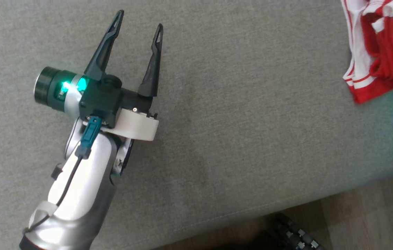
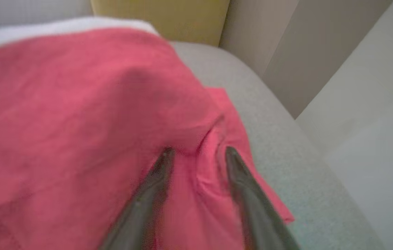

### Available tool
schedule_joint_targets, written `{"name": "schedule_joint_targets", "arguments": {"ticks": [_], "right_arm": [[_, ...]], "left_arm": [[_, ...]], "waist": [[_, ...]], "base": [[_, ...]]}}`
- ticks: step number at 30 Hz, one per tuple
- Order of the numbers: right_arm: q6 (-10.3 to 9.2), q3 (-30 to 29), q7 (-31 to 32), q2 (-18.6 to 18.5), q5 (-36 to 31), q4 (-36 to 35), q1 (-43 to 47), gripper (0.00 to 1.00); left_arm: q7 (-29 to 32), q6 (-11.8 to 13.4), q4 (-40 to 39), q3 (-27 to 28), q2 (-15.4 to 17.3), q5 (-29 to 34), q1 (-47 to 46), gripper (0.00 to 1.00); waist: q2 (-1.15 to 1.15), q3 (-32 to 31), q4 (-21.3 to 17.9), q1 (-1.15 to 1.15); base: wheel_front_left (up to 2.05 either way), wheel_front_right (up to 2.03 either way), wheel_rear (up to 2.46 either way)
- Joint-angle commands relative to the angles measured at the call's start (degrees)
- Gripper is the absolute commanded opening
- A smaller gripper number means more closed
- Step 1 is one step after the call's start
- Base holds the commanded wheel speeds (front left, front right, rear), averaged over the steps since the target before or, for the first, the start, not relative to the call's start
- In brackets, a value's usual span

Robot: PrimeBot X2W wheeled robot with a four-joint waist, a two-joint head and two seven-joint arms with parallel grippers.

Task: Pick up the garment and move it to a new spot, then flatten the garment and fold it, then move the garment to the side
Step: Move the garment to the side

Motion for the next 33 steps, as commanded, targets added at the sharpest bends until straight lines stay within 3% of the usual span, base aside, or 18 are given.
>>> {"name": "schedule_joint_targets", "arguments": {"ticks": [1,8,21,33], "right_arm": [[0.37,-1.1,-2.1,-1.7,-0.9,-1.9,0.8,1.00],[0.37,-7.6,-8.3,0.4,-6.6,-8.5,4.9,1.00],[0.37,-4.9,-5.0,15.1,-13.7,-32.7,23.0,1.00],[0.37,-0.9,-2.7,21.7,-15.9,-37.2,28.4,1.00]], "left_arm": [[-0.3,0.2,-1.5,1.5,0.8,-0.3,0.0,1.00],[-0.5,0.7,-0.6,1.4,0.4,-1.7,2.3,1.00],[-0.8,4.9,-1.1,5.3,0.2,-6.2,12.4,1.00],[-0.8,7.4,-2.2,9.5,1.4,-9.5,20.3,1.00]], "waist": [[0.00,-1.3,-0.2,0.00],[0.00,-6.3,0.4,0.00],[0.00,-17.3,7.8,0.00],[0.00,-23.1,14.3,0.00]], "base": [[0.00,0.00,0.00],[0.00,0.00,0.00],[0.00,0.00,0.00],[0.00,0.00,0.00]]}}
